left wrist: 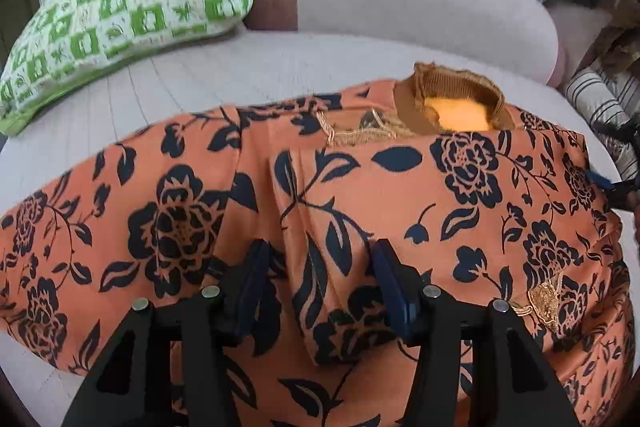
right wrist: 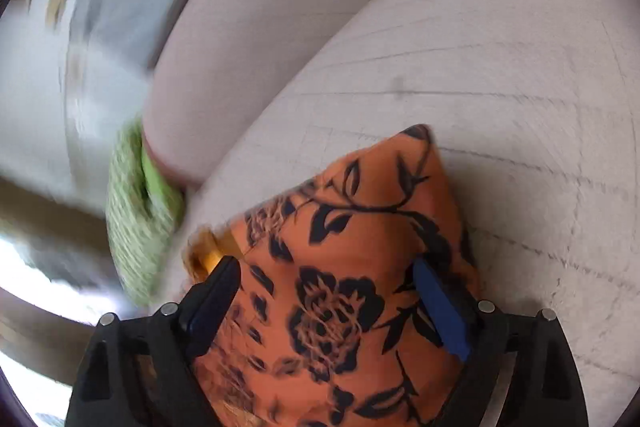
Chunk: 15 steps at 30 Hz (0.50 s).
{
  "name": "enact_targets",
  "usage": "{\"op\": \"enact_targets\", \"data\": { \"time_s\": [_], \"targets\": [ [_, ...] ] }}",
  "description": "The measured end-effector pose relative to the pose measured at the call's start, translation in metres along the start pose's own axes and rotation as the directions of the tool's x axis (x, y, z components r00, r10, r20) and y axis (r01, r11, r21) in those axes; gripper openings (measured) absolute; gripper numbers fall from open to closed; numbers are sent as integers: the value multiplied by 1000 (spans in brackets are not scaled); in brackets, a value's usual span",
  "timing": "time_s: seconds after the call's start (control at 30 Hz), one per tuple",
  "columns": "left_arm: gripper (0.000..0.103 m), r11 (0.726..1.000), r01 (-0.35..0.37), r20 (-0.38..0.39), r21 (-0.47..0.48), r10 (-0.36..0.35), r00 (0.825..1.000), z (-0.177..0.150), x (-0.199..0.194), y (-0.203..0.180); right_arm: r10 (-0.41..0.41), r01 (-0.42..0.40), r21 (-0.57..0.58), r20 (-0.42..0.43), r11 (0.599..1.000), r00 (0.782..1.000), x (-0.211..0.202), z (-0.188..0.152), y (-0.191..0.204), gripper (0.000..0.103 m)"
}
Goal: Fold small clothes
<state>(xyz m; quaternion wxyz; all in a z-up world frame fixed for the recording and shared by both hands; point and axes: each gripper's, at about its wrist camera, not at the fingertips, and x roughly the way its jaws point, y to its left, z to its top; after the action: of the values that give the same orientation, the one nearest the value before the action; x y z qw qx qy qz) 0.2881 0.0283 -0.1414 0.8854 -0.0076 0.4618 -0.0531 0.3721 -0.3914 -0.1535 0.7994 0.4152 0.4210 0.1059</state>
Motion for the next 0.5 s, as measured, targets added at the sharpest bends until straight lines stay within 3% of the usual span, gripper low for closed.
{"op": "enact_targets", "data": {
  "time_s": [0.07, 0.17, 0.23, 0.33, 0.47, 0.5],
  "targets": [
    [55, 1000, 9, 4, -5, -9, 1000, 1, -3, 1, 46, -44, -95, 25, 995, 999, -15, -5, 27, 91],
    [55, 998, 30, 32, -49, -29, 999, 0, -14, 6, 73, -67, -140, 37, 988, 997, -16, -7, 37, 93],
    [55, 997, 41, 21, -69, -39, 999, -3, -20, 9, -120, 117, -91, -26, 989, 992, 8, -4, 16, 94],
    [56, 983, 93, 92, -157, -79, 993, -10, -57, 35, -126, 131, -120, 51, 984, 991, -12, -19, 26, 91],
    [60, 952, 97, 180, -289, -46, 983, -33, -104, 86, 9, 8, -251, 67, 968, 998, -45, -62, 69, 94],
    [61, 938, 94, 187, -333, -32, 982, -40, -112, 102, -11, 22, -285, 37, 958, 999, -40, -72, 68, 98]
  ]
}}
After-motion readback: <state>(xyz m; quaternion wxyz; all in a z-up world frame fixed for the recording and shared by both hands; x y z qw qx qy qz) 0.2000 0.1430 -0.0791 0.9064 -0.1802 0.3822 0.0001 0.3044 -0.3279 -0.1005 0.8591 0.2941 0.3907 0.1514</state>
